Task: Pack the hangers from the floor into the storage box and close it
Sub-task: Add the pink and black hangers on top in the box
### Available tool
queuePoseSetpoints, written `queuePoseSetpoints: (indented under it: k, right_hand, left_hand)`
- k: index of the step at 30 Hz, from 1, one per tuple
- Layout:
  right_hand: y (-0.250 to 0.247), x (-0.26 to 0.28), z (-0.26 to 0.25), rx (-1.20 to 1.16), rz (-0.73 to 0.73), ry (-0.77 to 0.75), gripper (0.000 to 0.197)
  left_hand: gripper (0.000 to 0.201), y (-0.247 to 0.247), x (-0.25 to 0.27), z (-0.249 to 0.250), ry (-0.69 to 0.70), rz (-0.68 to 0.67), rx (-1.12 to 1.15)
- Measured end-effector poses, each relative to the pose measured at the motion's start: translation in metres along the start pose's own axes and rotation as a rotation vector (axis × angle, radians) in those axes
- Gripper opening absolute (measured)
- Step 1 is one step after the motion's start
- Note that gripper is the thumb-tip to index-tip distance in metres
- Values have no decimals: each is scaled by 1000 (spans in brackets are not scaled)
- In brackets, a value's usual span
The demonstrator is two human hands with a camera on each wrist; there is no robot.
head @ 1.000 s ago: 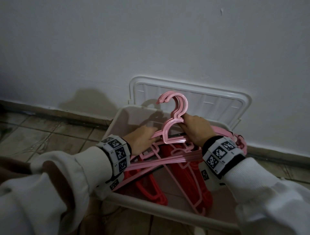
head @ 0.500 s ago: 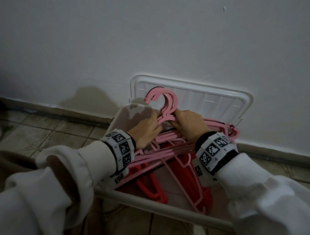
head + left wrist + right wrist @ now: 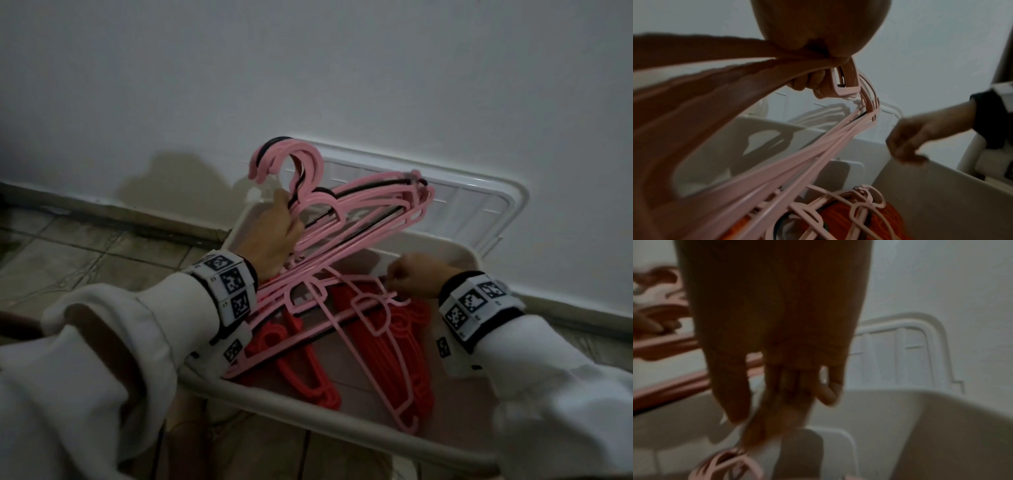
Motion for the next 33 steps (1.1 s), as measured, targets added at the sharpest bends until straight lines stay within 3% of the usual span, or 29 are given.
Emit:
queuePoseSetpoints:
  k: [3,6,14,21,27,31,33]
  right_hand:
    - [35,-14,1,73,-191,130,36]
    - [61,-26,0,115,-236,233,43]
    - [86,-51,8,102,-200,386,49]
    - [97,-54,4,128,-40,477,33]
    - [66,-44,-3,51,200,324,33]
    - [35,-28,-11,67,387,119,31]
    - [21,-19,-15,94,403,15,34]
  left_hand:
    - [12,-1,0,-3,-8,8,37]
    - [11,-4,0,-4,-14,16,64]
    - [12,-10,2,-8,-33,7,108]
    - [11,-13,2,-11,-63,17,143]
    - [9,-16,3,-13,-81,48,191]
    - [9,-19,6,-9,-67,79,217]
    - [8,-21,6,-9,-55,92,232]
Point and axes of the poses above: each hand's wrist, its own x-axis away from the middle knuckle, its own y-axis out of the palm, z = x × y, the point moved 2 cm from there along -x, towards the middle knuckle, and after that the axes turned 2 degrees about -x, right-handed, at the moved point
